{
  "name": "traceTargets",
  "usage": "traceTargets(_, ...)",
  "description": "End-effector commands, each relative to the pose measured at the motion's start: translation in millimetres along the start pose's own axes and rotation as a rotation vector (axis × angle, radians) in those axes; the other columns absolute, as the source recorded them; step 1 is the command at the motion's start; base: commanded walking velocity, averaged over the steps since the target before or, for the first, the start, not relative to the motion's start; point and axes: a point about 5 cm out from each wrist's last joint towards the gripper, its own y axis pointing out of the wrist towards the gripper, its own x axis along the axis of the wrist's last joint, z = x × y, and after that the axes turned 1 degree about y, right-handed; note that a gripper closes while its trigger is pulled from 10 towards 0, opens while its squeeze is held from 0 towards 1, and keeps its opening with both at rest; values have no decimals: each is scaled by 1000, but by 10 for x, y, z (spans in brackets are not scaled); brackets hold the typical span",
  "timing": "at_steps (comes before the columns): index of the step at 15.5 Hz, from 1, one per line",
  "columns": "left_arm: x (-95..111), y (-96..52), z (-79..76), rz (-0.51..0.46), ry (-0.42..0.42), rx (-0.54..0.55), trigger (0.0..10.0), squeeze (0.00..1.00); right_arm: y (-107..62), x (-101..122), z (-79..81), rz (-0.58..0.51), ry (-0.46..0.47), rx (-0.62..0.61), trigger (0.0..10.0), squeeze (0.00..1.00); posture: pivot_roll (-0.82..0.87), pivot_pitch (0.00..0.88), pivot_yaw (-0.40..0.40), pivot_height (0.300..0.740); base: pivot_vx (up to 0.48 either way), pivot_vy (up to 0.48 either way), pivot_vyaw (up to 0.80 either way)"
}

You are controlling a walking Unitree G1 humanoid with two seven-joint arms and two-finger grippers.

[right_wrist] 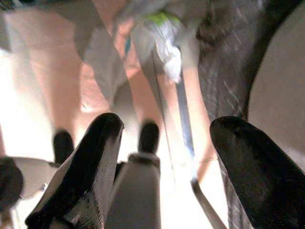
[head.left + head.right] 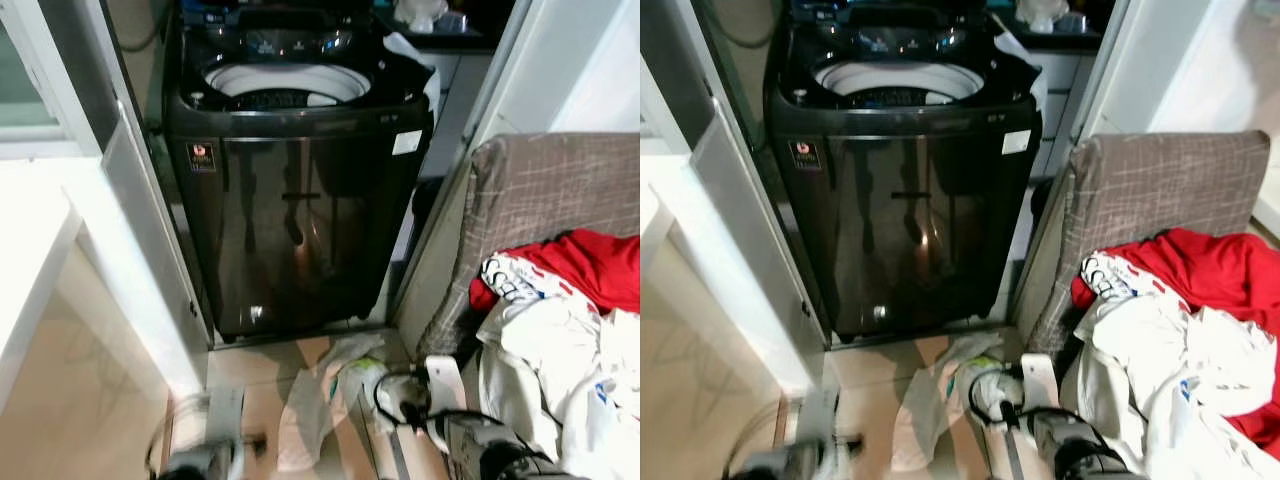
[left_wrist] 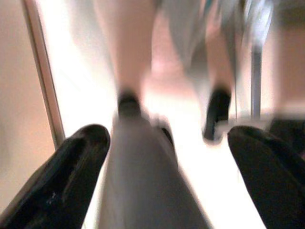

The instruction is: Clothes washing

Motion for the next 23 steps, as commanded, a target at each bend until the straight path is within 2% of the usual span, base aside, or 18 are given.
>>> traceTargets(1,-98,19,-86,32,115,-5,10000,0,-4,-91,-42,50,-11,-24,10000,0,-4,0,-36,740,0,0,0)
traceTargets(2,-115,28,-170,30,193,-33,10000,0,3,-91,17,51,-4,4,10000,0,-11,0,-32,740,0,0,0)
traceTargets(5,-38,29,-169,-14,245,-2,10000,0,14,-64,126,38,-15,41,10000,0,0,1,-40,740,0,0,0)
traceTargets(7,-15,23,-127,-2,152,-9,10000,0,15,-57,146,33,-35,54,10000,0,3,2,-39,740,0,0,0)
traceTargets(9,45,17,-114,-25,115,-13,10000,0,20,-55,182,18,-32,41,10000,0,7,0,-40,740,0,0,0)
traceTargets(10,95,12,-120,-48,78,-23,10000,0,20,-62,181,19,-7,33,10000,0,5,0,-39,740,0,0,0)
traceTargets(12,176,4,-132,-84,3,-32,10000,0,22,-79,205,25,113,38,10000,0,-5,0,-32,740,0,0,0)
traceTargets(14,191,2,-124,-93,14,-16,10000,0,25,-96,244,23,121,48,10000,0,-10,4,-34,740,0,0,0)
traceTargets(15,170,5,-123,-78,-9,-14,10000,0,27,-105,277,19,110,63,10000,0,-10,4,-34,740,0,0,0)
traceTargets(17,182,1,-86,-79,-67,-2,10000,0,28,-109,269,8,146,46,10000,0,-12,23,-41,740,0,0,0)
traceTargets(18,196,-2,-74,-82,-70,0,10000,0,28,-112,270,8,149,46,10000,0,-12,23,-41,740,0,0,0)
traceTargets(20,339,-29,10,-152,-103,29,10000,0,30,-127,315,8,193,64,10000,0,-10,28,-44,740,0,0,0)
traceTargets(22,557,-88,137,-253,-183,60,10000,0,29,-118,298,-2,191,56,10000,0,-6,29,-45,740,0,0,0)
traceTargets(23,396,-56,152,-228,-170,74,10000,0,25,-14,248,-26,169,49,10000,0,2,34,-50,740,0,0,0)
